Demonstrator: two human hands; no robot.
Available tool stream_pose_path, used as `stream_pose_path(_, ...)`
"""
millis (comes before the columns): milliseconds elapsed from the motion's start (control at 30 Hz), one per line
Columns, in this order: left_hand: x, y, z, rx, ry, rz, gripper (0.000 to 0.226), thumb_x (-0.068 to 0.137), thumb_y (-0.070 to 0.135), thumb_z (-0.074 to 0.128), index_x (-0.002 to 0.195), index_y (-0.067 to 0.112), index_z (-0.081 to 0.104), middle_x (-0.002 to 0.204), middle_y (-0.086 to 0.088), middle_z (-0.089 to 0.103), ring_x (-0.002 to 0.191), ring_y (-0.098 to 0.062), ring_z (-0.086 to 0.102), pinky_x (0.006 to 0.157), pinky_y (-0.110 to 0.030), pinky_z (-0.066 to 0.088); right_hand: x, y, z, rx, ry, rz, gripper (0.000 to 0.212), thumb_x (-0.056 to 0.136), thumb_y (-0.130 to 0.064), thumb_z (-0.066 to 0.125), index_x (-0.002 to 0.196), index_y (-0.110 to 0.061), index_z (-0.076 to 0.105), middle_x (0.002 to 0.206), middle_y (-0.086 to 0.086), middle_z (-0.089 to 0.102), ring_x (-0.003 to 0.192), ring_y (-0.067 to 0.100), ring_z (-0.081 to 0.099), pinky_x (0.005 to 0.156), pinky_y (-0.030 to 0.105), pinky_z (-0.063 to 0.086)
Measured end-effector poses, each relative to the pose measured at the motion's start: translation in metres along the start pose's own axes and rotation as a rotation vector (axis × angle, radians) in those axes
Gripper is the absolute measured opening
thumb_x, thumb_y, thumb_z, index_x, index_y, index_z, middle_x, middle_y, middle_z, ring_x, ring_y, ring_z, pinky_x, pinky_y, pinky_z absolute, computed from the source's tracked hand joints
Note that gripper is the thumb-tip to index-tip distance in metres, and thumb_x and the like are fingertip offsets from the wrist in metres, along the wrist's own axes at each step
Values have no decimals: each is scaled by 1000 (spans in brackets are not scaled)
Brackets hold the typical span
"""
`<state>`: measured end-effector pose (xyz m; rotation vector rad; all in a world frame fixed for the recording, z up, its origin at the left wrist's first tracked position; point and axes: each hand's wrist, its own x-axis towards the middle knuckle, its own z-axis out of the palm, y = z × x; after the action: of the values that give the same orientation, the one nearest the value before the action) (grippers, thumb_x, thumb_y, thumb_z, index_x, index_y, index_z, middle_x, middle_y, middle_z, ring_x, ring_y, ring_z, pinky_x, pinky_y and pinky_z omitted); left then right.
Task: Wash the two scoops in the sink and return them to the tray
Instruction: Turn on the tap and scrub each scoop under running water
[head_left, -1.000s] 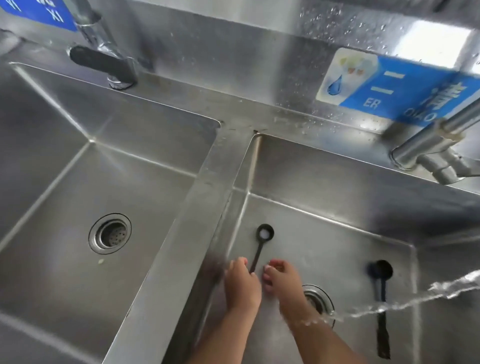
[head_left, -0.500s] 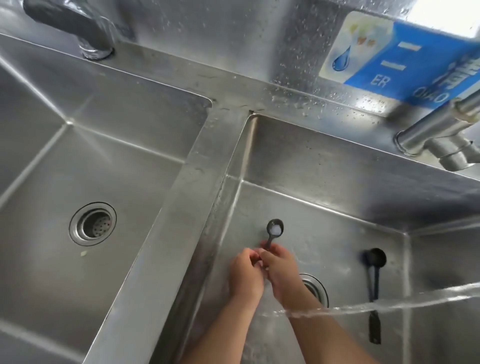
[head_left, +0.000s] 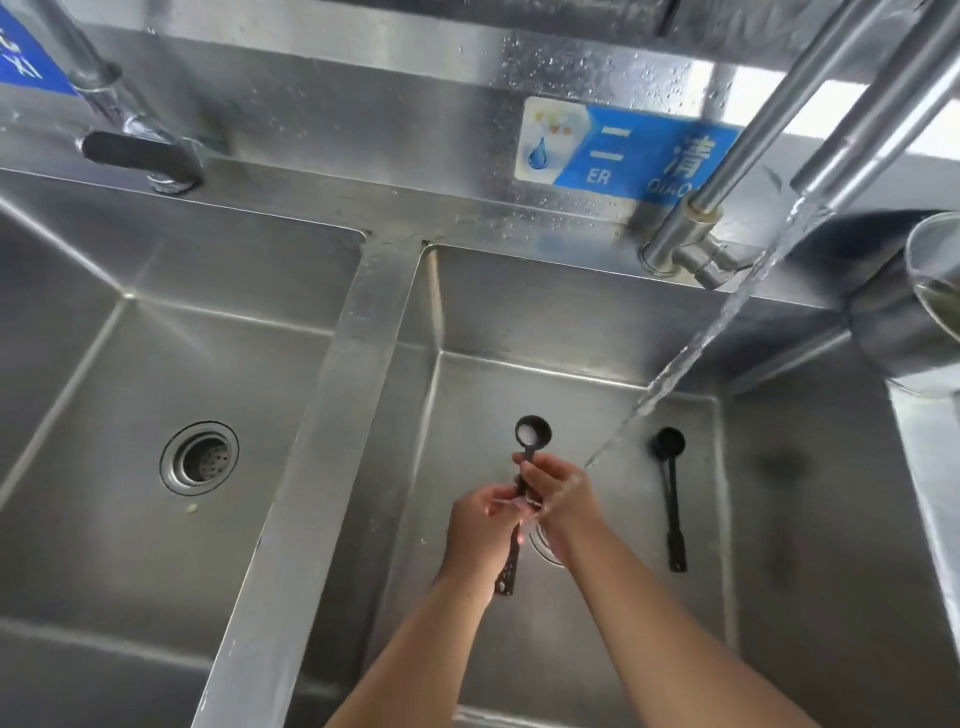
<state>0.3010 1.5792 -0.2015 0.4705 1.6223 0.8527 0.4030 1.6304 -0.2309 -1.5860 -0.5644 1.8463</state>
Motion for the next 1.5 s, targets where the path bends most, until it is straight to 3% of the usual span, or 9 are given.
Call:
stream_pose_path(100,-19,12,4,14,-2,-63,10,81,3,65,86,9,72,66,-13,70,49,-18,57,55,-29,47,-16,-6,-3,18,24,10,18,94,4,52,97,2,69,65,12,66,71,45,70,82,64,56)
stream_pose_path(233,-44,22,3,-127,-142,-113,24,85,-11,48,100,-2,64,70,-13,66,51,-23,55,51,-32,48,-33,-15,-9,-53,79,-10,26,90,1,57,83,-13,77,71,9,72,71,28,70,69,43,57)
stream_pose_path(500,-75,8,-22,46,-135,-48,28,87,-7,43,87,12,65,66,-10,66,45,-20,48,43,-29,40,-66,-6,-4,196,-84,134,4,90,5,59,92,5,63,76,19,67,52,24,61,45,30,50)
stream_pose_path(633,-86,0,-33,73,-122,-106,29,87,-2,42,88,16,64,57,-4,61,41,-16,44,40,-26,34,-78,5,-2,240,-95,146,29,88,6,61,115,-2,56,78,17,73,66,27,69,60,38,58)
stream_pose_path(733,-92,-6,-40,95,-126,-113,20,87,3,44,93,10,62,56,-5,60,40,-16,42,39,-27,32,-83,8,-1,275,-137,134,42,85,11,61,121,-9,55,84,18,72,68,28,69,62,37,59)
stream_pose_path(900,-99,-11,-45,155,-133,-103,16,88,6,46,94,12,60,56,-4,59,40,-16,39,40,-26,30,-81,6,-6,235,-101,160,19,98,-1,48,110,-7,60,75,13,74,65,24,72,57,32,60)
stream_pose_path(1200,-107,-7,-38,281,-104,-30,28,87,7,41,90,25,63,53,-2,56,37,-13,38,41,-24,31,-70,6,-3,74,70,168,19,101,-19,50,92,-6,60,55,6,67,47,18,59,43,27,50)
stream_pose_path(1400,-104,-7,-28,185,-75,-92,32,90,5,39,95,25,64,50,1,49,34,-11,33,38,-20,24,-67,8,15,514,-58,249,15,98,0,40,101,-1,55,61,13,65,47,22,59,44,29,49)
stream_pose_path(1500,-104,-7,-31,187,-84,-84,35,90,6,37,89,23,67,50,1,45,34,-11,30,37,-19,22,-64,4,12,469,-110,253,21,99,2,38,110,-1,56,64,14,66,50,22,61,46,29,51)
